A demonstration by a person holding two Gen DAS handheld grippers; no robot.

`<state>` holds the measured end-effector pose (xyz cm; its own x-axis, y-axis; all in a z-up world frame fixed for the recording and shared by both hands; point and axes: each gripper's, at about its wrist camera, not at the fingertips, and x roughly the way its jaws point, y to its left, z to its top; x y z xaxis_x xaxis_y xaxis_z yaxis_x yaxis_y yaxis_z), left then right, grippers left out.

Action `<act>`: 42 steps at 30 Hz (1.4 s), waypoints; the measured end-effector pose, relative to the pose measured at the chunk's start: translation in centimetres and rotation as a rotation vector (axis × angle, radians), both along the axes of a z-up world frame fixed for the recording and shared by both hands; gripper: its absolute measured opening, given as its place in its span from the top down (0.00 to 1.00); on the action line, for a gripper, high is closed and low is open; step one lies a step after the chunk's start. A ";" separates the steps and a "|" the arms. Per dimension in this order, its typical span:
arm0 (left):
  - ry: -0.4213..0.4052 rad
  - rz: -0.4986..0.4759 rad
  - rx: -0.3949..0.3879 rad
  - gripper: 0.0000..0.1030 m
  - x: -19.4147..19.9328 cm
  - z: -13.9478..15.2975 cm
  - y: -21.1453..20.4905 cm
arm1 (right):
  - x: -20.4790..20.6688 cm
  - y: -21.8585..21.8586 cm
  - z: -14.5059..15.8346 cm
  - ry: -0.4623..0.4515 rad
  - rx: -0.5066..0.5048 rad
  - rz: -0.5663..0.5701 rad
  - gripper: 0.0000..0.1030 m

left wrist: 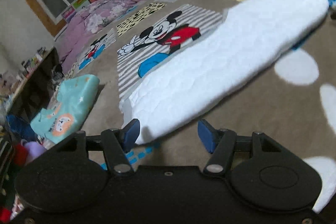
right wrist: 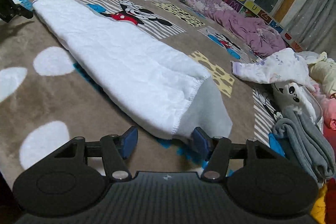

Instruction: Fold clothes

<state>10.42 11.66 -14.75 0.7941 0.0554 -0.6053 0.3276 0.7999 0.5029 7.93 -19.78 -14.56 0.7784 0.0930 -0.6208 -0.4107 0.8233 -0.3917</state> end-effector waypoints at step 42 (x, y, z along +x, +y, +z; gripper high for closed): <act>-0.263 0.089 -0.186 0.94 15.1 3.3 -2.3 | 15.1 -6.3 3.2 -0.044 0.288 -0.140 0.84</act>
<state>25.49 9.36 -11.48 0.9216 0.0388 -0.3862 0.1310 0.9056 0.4035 23.05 -26.06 -11.33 0.8215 0.1500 -0.5501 -0.2731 0.9504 -0.1488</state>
